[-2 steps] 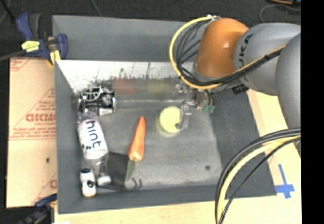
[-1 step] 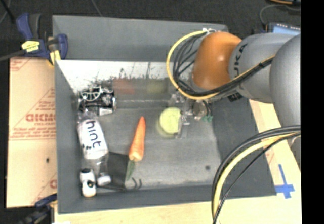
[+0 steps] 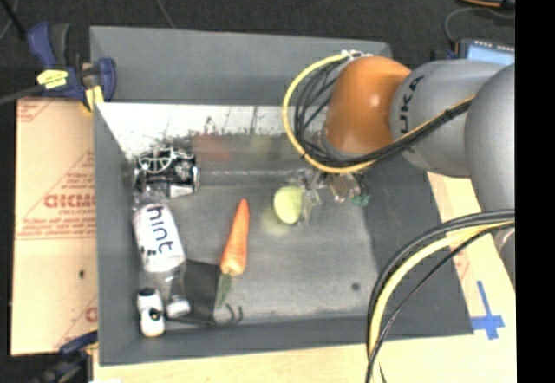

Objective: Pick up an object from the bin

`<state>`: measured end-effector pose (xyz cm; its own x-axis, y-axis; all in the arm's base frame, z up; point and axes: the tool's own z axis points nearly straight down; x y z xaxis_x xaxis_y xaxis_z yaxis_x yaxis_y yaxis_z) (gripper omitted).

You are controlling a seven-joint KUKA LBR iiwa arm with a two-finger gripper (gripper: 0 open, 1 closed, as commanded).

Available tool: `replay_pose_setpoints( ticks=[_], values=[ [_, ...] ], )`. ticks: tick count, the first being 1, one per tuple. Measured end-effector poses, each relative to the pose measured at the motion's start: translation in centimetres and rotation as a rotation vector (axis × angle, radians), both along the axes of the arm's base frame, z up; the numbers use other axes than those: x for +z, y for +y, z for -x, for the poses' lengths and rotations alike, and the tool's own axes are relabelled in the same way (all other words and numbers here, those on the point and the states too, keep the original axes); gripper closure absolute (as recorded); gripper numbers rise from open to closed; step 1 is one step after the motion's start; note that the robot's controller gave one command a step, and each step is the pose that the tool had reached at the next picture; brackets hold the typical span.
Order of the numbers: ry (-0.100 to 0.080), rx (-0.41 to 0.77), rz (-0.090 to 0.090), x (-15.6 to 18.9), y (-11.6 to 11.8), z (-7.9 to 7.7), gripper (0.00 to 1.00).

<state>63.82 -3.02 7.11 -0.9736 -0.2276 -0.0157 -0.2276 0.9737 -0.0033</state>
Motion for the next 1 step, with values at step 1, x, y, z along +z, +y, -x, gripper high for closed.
replay_pose_setpoints(
  ticks=[1],
  values=[
    [0.0, 0.0, 0.0, 0.0, 0.0, 0.0, 1.0]
  ],
)
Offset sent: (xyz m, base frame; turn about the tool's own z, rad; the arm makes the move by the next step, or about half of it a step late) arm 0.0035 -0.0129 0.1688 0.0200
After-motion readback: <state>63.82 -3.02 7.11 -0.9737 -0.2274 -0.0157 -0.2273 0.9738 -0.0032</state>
